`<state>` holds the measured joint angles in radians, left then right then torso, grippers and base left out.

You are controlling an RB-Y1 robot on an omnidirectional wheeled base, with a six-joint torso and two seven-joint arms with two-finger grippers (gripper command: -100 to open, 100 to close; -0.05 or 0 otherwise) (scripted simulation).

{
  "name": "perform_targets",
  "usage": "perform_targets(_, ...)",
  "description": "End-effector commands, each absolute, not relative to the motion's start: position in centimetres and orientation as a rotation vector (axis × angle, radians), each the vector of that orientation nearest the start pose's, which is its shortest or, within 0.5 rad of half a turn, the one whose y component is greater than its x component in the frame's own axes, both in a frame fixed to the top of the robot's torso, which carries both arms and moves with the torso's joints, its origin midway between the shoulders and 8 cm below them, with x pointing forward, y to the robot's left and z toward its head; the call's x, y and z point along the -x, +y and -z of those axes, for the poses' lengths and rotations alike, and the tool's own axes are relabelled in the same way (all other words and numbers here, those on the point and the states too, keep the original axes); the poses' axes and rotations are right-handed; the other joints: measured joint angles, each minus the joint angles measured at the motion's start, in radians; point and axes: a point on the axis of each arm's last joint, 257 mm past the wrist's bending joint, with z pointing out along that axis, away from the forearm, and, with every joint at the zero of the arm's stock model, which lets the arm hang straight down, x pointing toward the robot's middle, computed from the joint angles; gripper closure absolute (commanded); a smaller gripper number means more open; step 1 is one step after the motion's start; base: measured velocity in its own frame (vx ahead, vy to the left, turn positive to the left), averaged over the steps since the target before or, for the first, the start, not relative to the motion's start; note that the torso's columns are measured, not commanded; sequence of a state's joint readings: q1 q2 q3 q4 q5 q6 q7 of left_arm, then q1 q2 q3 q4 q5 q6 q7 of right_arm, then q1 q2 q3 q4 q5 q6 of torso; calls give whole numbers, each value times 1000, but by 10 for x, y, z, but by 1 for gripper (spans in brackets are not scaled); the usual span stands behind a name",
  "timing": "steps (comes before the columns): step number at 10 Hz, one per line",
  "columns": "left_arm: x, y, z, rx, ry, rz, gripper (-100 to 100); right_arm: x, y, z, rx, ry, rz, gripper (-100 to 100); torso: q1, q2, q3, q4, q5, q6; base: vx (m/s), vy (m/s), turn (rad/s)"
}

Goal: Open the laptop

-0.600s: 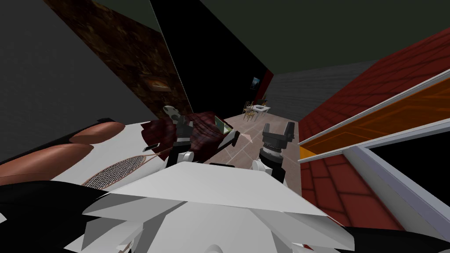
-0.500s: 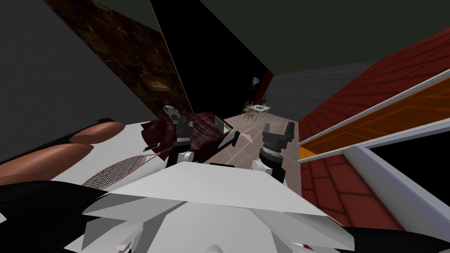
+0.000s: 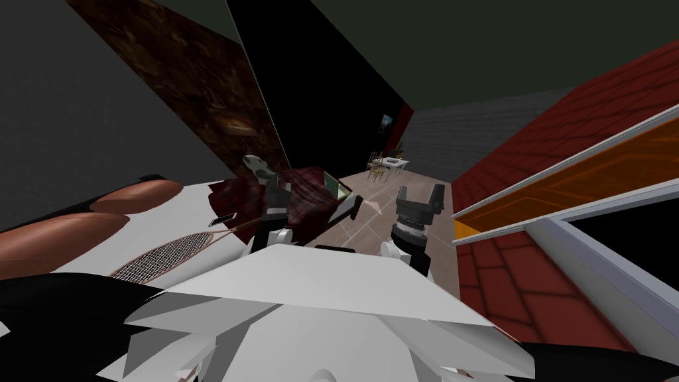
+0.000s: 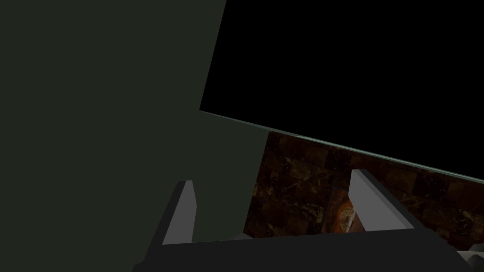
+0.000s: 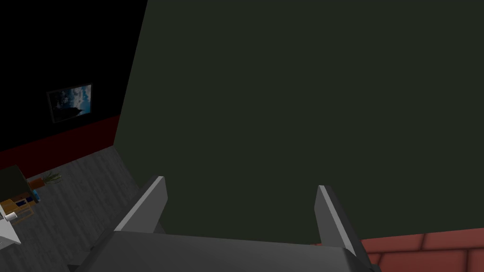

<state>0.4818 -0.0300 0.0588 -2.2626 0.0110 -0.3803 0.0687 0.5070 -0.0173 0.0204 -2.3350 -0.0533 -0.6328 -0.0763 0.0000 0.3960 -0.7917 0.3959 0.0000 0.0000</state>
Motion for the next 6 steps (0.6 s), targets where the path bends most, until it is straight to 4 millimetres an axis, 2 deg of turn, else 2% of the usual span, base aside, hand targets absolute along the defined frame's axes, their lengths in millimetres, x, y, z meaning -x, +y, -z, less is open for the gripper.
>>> perform_targets(1,-363,307,0,808,632,1290,0,-307,-272,-69,-557,448,-1465,0,0,74,-147,74,0,0,0,0,0)
perform_targets(3,-363,307,0,808,632,1290,0,-307,-272,-69,-557,448,-1465,0,0,222,-443,221,0,0,0,0,0)
perform_targets(4,-364,306,1,789,664,1290,-100,-307,-272,-69,-557,448,-1465,0,0,295,-590,295,0,0,17,-13,18)
perform_targets(6,-367,306,2,770,708,1288,-100,-307,-272,-69,-557,448,-1465,0,-1,337,-680,338,0,0,41,-45,30)
